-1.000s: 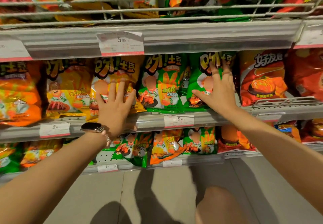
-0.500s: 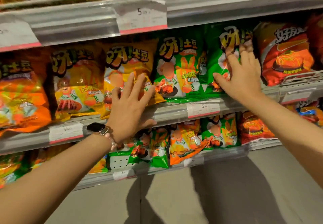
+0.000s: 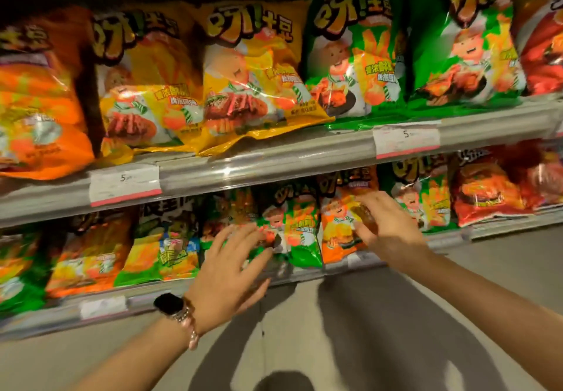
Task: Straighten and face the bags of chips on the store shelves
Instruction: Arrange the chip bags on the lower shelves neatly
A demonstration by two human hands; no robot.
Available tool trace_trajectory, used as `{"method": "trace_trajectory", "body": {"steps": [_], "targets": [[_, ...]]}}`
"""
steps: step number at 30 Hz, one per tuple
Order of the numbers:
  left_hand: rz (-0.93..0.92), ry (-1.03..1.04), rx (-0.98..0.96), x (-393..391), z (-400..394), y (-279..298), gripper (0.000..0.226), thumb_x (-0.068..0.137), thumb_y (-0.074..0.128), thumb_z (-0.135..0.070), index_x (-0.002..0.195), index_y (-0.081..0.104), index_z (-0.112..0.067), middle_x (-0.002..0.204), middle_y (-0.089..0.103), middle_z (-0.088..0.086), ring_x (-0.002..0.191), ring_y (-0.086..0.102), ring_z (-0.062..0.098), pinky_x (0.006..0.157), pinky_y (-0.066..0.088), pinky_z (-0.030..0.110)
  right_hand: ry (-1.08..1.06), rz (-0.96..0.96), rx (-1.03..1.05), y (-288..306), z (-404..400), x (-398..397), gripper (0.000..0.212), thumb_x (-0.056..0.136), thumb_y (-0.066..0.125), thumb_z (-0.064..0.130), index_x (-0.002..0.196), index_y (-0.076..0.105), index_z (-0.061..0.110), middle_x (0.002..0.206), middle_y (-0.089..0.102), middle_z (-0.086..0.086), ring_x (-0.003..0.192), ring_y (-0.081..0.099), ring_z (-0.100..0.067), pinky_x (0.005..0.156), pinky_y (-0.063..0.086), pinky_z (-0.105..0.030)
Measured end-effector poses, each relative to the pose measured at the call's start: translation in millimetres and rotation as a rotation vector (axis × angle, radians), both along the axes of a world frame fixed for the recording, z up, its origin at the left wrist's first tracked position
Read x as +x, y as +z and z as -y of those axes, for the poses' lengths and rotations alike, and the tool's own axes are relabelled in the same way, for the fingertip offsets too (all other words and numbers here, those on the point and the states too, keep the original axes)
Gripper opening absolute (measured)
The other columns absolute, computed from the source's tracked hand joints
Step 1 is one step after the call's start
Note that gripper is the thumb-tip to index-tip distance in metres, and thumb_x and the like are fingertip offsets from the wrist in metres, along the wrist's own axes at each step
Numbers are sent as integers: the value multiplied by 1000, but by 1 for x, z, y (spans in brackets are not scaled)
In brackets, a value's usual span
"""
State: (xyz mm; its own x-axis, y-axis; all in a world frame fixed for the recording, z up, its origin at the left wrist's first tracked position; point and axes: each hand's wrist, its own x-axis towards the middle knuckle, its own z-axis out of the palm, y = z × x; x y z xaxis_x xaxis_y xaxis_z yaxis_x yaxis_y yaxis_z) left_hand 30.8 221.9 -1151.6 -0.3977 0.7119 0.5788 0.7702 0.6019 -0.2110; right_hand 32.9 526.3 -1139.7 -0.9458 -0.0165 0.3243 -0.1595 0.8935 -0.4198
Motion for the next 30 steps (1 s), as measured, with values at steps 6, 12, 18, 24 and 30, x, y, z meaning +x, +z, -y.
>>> {"method": "trace_trajectory", "body": {"steps": [6,12,18,24,30], "targets": [[480,320,-262,-13,-24,-29,115,66,80,-51,150,6,-25,158,15,16,145,17,36,113,27,53,-330,283,78,-10,6,-36,70,80,65,53,132,43,11,130,43,-16,114,49,-35,84,45,-40],[601,485,-337,-45,-59,-53,105,87,60,0,150,-17,-34,159,-17,14,146,-13,34,119,6,51,-367,401,141,-20,3,-47,73,81,58,62,134,38,16,131,46,-15,112,54,-33,85,46,-40],[568,486,-374,-46,-58,-59,102,85,48,12,150,-17,-31,160,-11,17,147,-8,37,116,10,53,-357,321,7,-21,6,-44,68,80,68,49,136,43,21,127,50,-16,109,55,-34,87,47,-41],[566,467,-392,-46,-56,-62,96,88,48,8,151,-15,-30,159,-9,18,146,-6,38,115,12,55,-330,168,-234,-9,2,-30,56,76,77,27,125,53,12,113,61,-15,92,57,-30,80,47,-40],[722,379,-293,-54,-51,-51,92,90,58,-11,153,-6,-30,161,-2,12,147,-1,31,115,14,53,-225,108,-471,15,12,-2,63,74,79,17,131,51,15,119,58,-9,109,56,-33,93,47,-51]]}}
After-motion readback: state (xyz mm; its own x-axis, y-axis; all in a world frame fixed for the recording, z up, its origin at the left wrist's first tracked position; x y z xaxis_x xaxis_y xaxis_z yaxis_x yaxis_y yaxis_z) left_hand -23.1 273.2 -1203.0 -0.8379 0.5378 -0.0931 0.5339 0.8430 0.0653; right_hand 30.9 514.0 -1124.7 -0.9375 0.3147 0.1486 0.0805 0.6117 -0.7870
